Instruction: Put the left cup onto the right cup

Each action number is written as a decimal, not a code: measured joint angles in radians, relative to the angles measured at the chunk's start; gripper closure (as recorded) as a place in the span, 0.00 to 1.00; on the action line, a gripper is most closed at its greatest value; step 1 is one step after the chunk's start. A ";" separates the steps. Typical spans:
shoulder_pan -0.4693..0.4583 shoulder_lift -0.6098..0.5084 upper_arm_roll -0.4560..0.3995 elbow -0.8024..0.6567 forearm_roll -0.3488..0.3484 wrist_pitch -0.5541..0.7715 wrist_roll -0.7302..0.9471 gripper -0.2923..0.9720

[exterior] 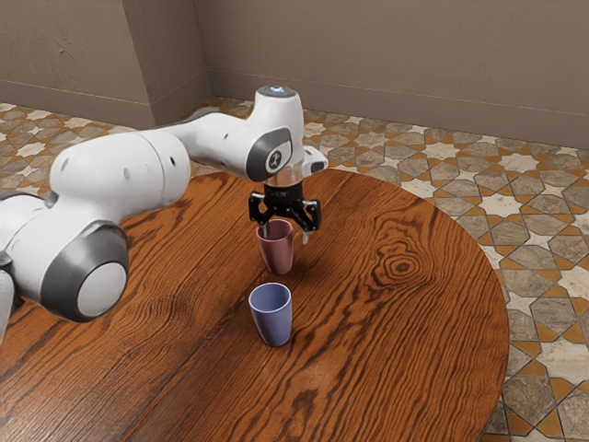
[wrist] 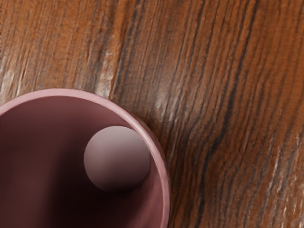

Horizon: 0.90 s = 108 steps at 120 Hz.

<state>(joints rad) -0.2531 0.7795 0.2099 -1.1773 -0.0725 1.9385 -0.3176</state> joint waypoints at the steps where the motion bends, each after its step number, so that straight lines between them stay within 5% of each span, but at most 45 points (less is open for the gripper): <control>1: 0.000 0.000 0.000 0.000 0.000 0.000 0.000 0.29; 76: 0.002 0.026 -0.005 -0.001 -0.001 0.039 -0.009 0.31; 108: 0.002 0.029 -0.003 -0.001 -0.001 0.041 -0.012 0.50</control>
<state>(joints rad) -0.2516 0.8089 0.2067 -1.1785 -0.0735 1.9793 -0.3295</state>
